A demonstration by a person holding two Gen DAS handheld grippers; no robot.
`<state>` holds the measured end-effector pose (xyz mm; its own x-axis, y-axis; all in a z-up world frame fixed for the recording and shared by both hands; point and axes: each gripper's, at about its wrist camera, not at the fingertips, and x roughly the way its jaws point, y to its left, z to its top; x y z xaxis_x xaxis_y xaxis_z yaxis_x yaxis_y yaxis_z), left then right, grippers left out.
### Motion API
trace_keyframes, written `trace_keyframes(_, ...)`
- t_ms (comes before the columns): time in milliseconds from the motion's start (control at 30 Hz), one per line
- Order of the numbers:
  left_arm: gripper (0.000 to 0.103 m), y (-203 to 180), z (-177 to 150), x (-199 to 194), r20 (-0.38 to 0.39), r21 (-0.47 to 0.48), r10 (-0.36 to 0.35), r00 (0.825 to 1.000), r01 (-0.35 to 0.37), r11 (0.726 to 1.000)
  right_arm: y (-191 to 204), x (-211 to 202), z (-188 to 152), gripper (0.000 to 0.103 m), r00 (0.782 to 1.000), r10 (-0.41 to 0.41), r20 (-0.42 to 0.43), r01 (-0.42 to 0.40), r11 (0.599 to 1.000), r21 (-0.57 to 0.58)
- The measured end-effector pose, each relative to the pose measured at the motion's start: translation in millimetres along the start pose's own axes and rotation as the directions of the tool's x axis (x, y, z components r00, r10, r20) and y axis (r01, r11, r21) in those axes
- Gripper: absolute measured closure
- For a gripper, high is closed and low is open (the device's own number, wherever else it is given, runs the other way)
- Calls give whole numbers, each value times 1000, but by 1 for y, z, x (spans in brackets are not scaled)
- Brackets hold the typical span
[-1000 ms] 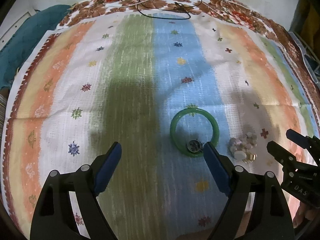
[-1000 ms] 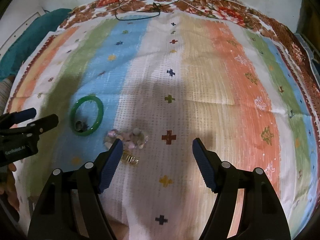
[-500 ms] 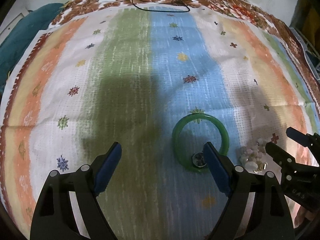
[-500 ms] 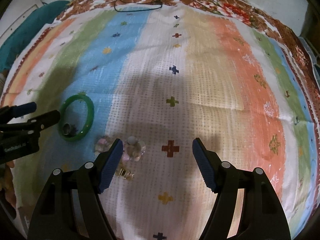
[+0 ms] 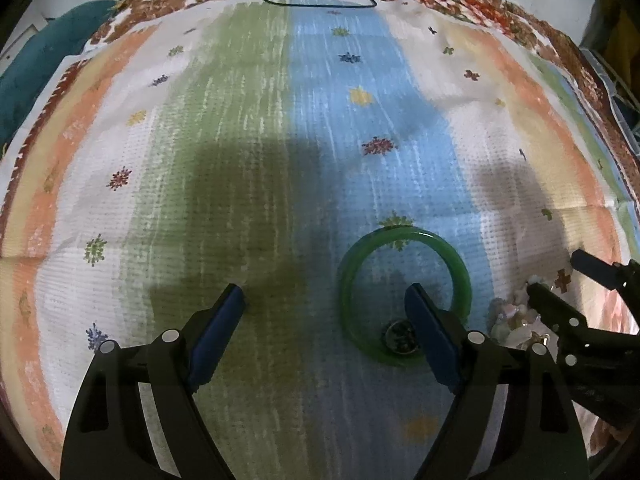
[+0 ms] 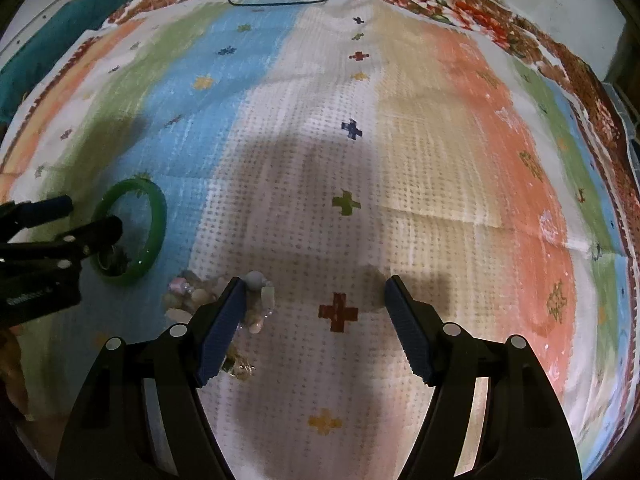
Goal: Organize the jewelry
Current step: 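Grasp the green bangle with left tool while right tool grasps the white bead strand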
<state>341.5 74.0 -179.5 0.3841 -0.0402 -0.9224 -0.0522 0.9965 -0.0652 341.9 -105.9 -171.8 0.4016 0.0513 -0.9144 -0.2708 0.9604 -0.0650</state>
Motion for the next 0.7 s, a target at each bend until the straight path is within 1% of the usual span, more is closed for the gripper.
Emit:
trace_keyframes(33, 23, 1, 0, 1, 1, 0, 4, 1000, -4, 1000, -1, 0, 0, 32, 1000, 7, -2, -7, 1000, 3)
trace_keyframes(100, 28, 4, 1, 2, 3, -5, 12, 1000, -12, 1000, -2, 1, 0, 39, 1000, 5, -3, -5, 1000, -3)
trace_keyframes(133, 30, 4, 1, 3, 5, -5, 12, 1000, -12, 1000, -2, 1, 0, 46, 1000, 0, -2, 0, 1000, -8)
trace_keyframes(167, 35, 5, 1, 2, 8, -2, 17, 1000, -17, 1000, -2, 0, 0, 52, 1000, -8, 0, 8, 1000, -13)
trace_keyframes(200, 41, 6, 1, 2, 10, 1, 22, 1000, -22, 1000, -2, 0, 0, 55, 1000, -8, 0, 8, 1000, -15)
trace_keyframes(233, 45, 6, 1, 1, 11, 4, 24, 1000, -24, 1000, -2, 0, 0, 64, 1000, -8, -1, 8, 1000, -17)
trace_keyframes(267, 53, 6, 0, 1, 11, 10, 27, 1000, -28, 1000, -3, 0, 1, 75, 1000, -9, -2, 9, 1000, -19)
trace_keyframes(300, 59, 6, 0, 0, 7, 22, 26, 1000, -26, 999, -3, -1, 1, 81, 1000, -4, -4, 4, 1000, -21)
trace_keyframes(333, 63, 5, -1, 0, 5, 33, 28, 1000, -28, 999, -3, 0, 0, 89, 1000, 14, -11, -14, 1000, -19)
trace_keyframes(367, 71, 6, -2, -1, 3, 40, 31, 1000, -31, 999, -3, 0, -1, 91, 999, 43, -21, -43, 999, -12)
trace_keyframes(400, 81, 6, -3, -1, -2, 43, 35, 999, -35, 998, -3, 0, -2, 92, 998, 56, -22, -56, 998, -11)
trace_keyframes(433, 86, 5, -4, -1, -5, 46, 36, 999, -36, 998, -2, -1, -3, 93, 998, 56, -22, -57, 998, -17)
trace_keyframes(467, 96, 5, -5, -2, -12, 49, 37, 999, -36, 998, -1, -1, -3, 96, 998, 56, -22, -56, 998, -26)
trace_keyframes(700, 96, 3, -12, -9, -29, 67, 53, 998, -51, 996, 0, -14, -7, 96, 997, 74, -6, -74, 997, -19)
